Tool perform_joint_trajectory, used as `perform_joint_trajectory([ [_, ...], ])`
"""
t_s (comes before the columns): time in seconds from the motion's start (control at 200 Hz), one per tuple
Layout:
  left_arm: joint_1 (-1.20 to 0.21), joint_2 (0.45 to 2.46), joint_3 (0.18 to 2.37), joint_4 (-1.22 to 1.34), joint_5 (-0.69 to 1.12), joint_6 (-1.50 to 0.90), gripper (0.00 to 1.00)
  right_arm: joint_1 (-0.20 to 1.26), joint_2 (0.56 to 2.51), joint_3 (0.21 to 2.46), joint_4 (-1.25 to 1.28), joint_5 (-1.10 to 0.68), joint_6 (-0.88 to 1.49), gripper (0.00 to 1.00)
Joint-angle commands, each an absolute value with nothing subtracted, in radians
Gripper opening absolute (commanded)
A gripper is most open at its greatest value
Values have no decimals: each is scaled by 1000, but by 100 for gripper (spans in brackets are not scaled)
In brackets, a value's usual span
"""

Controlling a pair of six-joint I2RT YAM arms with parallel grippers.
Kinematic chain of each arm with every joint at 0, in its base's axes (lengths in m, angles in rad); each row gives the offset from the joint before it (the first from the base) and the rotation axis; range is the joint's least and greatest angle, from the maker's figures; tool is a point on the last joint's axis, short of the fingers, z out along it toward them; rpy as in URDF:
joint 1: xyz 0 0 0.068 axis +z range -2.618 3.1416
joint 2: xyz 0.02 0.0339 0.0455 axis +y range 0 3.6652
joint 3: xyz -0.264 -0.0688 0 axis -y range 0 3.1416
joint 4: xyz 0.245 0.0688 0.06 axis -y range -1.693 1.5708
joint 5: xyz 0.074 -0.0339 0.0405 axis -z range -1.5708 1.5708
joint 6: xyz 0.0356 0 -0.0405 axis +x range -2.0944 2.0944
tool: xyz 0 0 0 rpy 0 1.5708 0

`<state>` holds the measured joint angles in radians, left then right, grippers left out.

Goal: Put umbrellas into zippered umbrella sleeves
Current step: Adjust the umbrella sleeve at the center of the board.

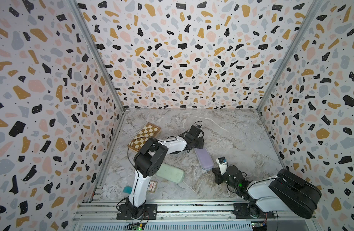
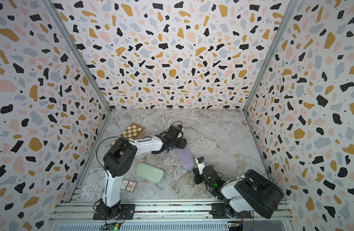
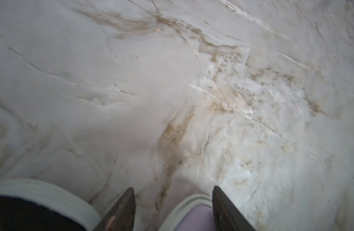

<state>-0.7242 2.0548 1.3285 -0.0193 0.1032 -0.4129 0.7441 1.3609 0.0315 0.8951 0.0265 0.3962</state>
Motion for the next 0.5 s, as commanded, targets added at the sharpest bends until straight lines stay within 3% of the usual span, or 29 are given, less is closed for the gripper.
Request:
perform_joint_trajectory([
  [0.0, -741, 2001, 1250, 38, 225, -391, 63, 738, 1372, 30, 884, 54, 404, 0],
  [0.34, -740, 1899, 1142, 64, 292, -365, 66, 738, 1335, 21, 875, 52, 404, 0],
  [0.41, -740, 1897, 1126, 86, 311, -381, 75, 738, 1335, 21, 876, 48, 402, 0],
  [0.431, -739, 1895, 1122, 91, 309, -389, 83, 738, 1336, 21, 876, 47, 402, 0],
  [0.491, -740, 1887, 1112, 98, 303, -389, 84, 738, 1336, 20, 876, 43, 402, 0],
])
